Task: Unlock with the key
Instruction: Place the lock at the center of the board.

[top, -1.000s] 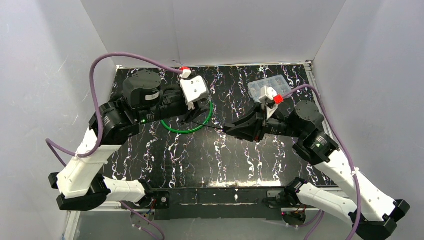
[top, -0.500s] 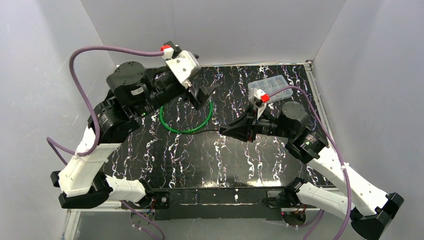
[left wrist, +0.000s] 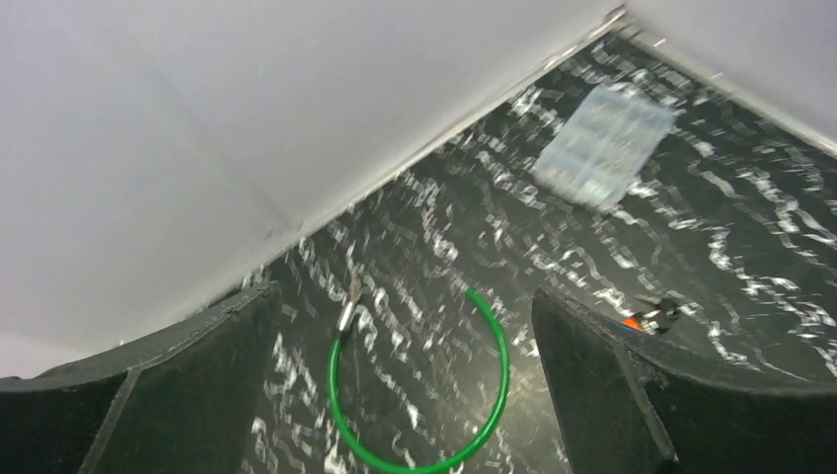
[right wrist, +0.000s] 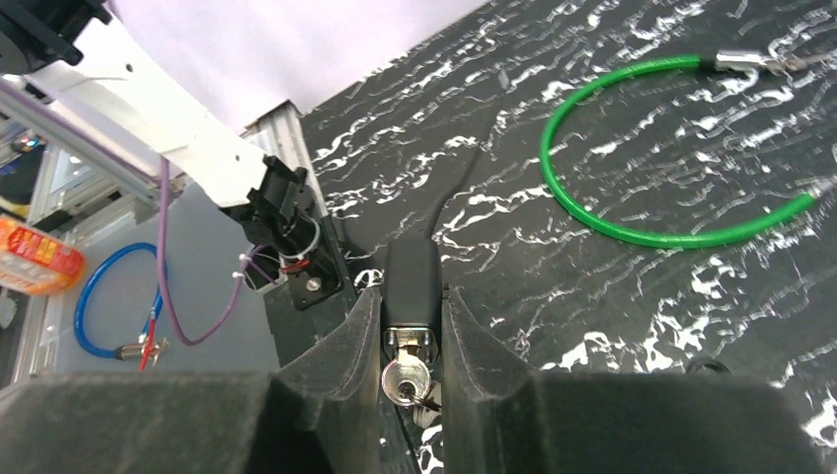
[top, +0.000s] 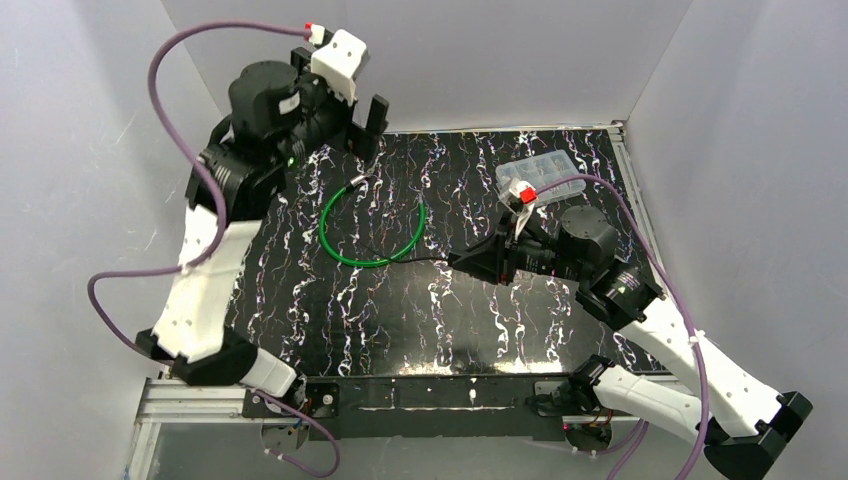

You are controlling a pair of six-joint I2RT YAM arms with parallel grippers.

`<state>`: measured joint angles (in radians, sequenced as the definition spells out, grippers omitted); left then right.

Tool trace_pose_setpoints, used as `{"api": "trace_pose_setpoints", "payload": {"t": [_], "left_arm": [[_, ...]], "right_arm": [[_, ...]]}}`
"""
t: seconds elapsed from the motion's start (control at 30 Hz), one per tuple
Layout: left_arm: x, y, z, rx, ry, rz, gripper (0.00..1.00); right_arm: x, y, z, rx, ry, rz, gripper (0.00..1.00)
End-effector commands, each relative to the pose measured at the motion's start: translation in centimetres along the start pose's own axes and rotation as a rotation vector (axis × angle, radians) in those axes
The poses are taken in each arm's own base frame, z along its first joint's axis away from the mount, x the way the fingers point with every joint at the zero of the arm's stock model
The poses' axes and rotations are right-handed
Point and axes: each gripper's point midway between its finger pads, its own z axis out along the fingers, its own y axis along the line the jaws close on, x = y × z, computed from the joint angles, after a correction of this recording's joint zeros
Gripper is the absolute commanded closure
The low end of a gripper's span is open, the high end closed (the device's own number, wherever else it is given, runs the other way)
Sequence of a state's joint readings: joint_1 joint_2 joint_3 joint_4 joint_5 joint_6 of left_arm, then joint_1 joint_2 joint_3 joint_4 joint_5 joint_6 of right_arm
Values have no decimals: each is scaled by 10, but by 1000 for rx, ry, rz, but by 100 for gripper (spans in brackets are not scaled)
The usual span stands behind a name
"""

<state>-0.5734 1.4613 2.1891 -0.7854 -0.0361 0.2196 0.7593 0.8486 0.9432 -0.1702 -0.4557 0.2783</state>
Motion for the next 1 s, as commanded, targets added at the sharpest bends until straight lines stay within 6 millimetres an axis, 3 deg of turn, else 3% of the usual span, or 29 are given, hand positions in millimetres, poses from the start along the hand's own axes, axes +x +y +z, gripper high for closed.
{"api": "trace_pose_setpoints", "payload": {"t": [0.0,0.2,0.4,0.57,0.73,0.97], "left_arm": [[72,24,10,-5,300,-139,2],[141,53,13,-21,499,-212,2],[192,51,4,-3,586,-192,2],[212,44,1,8,590,-208,2],[217,33,1,31,563,-257,2],[230,29,0,43,594,-250,2]], "right_arm": [[-32,-7,-7,88,-90,-15,99],[-32,-40,7,205,-85,51,99],[-22,-79,36,269,-83,119,99],[2,-113,65,296,-42,166,99],[32,-148,85,324,-16,240,99],[91,-165,98,326,96,354,99]]}}
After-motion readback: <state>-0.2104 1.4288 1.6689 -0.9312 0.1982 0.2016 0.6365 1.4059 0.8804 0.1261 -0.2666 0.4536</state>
